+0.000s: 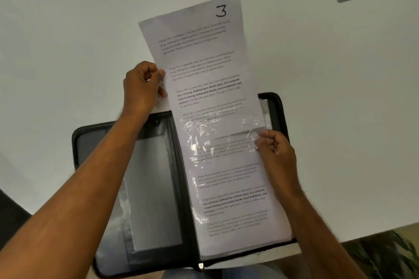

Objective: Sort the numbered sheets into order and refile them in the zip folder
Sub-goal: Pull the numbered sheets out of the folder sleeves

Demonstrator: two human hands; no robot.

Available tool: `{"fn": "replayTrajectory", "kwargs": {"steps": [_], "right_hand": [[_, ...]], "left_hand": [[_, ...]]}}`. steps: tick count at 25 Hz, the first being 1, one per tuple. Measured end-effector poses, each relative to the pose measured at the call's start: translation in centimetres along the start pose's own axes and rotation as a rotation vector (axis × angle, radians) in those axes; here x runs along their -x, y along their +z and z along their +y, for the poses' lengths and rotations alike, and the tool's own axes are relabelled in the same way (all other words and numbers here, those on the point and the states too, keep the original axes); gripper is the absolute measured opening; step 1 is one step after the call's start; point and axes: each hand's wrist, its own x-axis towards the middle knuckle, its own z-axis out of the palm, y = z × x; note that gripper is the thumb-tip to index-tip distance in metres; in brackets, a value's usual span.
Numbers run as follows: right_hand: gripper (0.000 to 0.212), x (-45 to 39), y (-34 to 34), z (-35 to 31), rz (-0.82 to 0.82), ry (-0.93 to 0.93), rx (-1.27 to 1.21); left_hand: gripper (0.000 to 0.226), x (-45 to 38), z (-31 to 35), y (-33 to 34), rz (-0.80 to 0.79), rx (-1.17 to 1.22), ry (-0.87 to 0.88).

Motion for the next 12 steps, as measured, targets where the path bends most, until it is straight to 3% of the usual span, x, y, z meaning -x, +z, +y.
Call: {"fn": "replayTrajectory", "kwargs": {"steps": [12], "right_hand": [[0.015, -0.4, -0.3, 0.1, -0.032, 0.017, -0.015]], "left_hand": [[0.01, -8.9, 2.2, 1.5, 0.138, -0.142, 0.092]]}}
